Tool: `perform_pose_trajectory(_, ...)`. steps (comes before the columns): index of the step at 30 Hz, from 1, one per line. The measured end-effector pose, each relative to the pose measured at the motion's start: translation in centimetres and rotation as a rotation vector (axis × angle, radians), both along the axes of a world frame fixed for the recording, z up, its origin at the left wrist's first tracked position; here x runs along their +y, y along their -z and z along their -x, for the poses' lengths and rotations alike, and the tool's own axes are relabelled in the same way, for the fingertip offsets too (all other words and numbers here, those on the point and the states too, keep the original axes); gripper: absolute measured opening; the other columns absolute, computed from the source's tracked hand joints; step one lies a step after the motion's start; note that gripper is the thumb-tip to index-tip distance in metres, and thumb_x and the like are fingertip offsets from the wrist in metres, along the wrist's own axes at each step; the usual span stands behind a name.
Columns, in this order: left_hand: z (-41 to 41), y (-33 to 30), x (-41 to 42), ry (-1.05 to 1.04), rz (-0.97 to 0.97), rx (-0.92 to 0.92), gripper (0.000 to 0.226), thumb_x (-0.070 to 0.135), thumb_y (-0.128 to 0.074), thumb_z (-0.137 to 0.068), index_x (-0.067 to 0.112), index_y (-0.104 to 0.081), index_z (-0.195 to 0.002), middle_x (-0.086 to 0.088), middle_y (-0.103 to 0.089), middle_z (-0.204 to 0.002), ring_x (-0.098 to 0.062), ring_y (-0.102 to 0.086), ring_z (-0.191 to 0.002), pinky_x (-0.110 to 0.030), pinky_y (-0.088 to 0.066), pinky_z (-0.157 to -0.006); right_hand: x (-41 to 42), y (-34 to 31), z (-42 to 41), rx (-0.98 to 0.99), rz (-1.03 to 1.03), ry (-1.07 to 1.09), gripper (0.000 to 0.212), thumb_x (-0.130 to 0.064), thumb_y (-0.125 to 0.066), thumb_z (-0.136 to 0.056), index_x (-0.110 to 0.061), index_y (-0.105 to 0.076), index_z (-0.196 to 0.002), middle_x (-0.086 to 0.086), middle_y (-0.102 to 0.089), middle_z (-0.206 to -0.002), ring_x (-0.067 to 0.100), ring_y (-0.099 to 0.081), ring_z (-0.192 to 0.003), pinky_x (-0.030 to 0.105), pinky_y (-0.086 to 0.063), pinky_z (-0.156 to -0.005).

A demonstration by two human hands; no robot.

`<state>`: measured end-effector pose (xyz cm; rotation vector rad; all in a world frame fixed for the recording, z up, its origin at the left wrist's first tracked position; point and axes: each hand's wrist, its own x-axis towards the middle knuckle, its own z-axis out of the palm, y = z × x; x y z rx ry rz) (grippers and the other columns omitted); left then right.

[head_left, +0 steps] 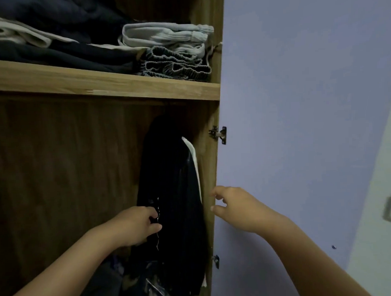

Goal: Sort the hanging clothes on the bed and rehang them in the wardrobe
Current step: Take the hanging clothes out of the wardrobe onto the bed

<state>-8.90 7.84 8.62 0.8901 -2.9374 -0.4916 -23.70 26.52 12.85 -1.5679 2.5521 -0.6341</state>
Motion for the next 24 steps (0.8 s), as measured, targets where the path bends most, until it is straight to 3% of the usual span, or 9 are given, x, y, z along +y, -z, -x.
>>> perform_pose_trajectory(10, 4.6, 0.3, -5.6, -0.057, -0.050, 0.105, 0.043, 0.035, -0.049, -0.094, 0.017, -0.045, -0.133, 0.000, -0.060, -0.117, -0.012, -0.057, -0.107, -0.025, -0.047, -0.093, -10.7, 0.5, 7.6, -0.151, 0.300, -0.101, 0.045, -0.031, -0.046, -0.097, -0.022, -0.039, -0.141, 0.003, -0.049, -0.138, 0.017, -0.048, -0.125, 0.023, -0.038, -0.097)
perform_pose_trajectory(14, 6.6, -0.1, -8.9, -0.037, -0.038, 0.152, 0.042, 0.034, -0.049, -0.095, 0.018, -0.045, -0.133, 0.000, -0.062, -0.114, -0.011, -0.059, -0.102, -0.020, -0.048, -0.087, -15.0, 1.0, 9.6, -0.170, 0.383, -0.070, 0.047, -0.027, -0.044, -0.098, -0.019, -0.034, -0.144, 0.002, -0.047, -0.140, 0.017, -0.047, -0.125, 0.029, -0.041, -0.103)
perform_pose_trajectory(18, 8.5, -0.5, -13.2, 0.022, -0.047, 0.179, 0.042, 0.034, -0.049, -0.095, 0.020, -0.043, -0.134, 0.003, -0.059, -0.114, -0.009, -0.058, -0.103, -0.017, -0.047, -0.086, -19.2, 0.8, 11.6, -0.141, 0.448, -0.036, 0.048, -0.023, -0.042, -0.099, -0.018, -0.029, -0.146, 0.001, -0.045, -0.140, 0.017, -0.045, -0.125, 0.019, -0.034, -0.096)
perform_pose_trajectory(24, 10.7, -1.5, -20.8, 0.099, -0.062, 0.222, 0.040, 0.032, -0.050, -0.094, 0.022, -0.045, -0.132, 0.006, -0.061, -0.110, -0.007, -0.059, -0.099, -0.017, -0.049, -0.084, -26.2, -0.1, 13.9, -0.231, 0.434, 0.021, 0.046, -0.022, -0.045, -0.098, -0.017, -0.037, -0.142, 0.003, -0.054, -0.131, 0.018, -0.055, -0.115, 0.032, -0.048, -0.096)
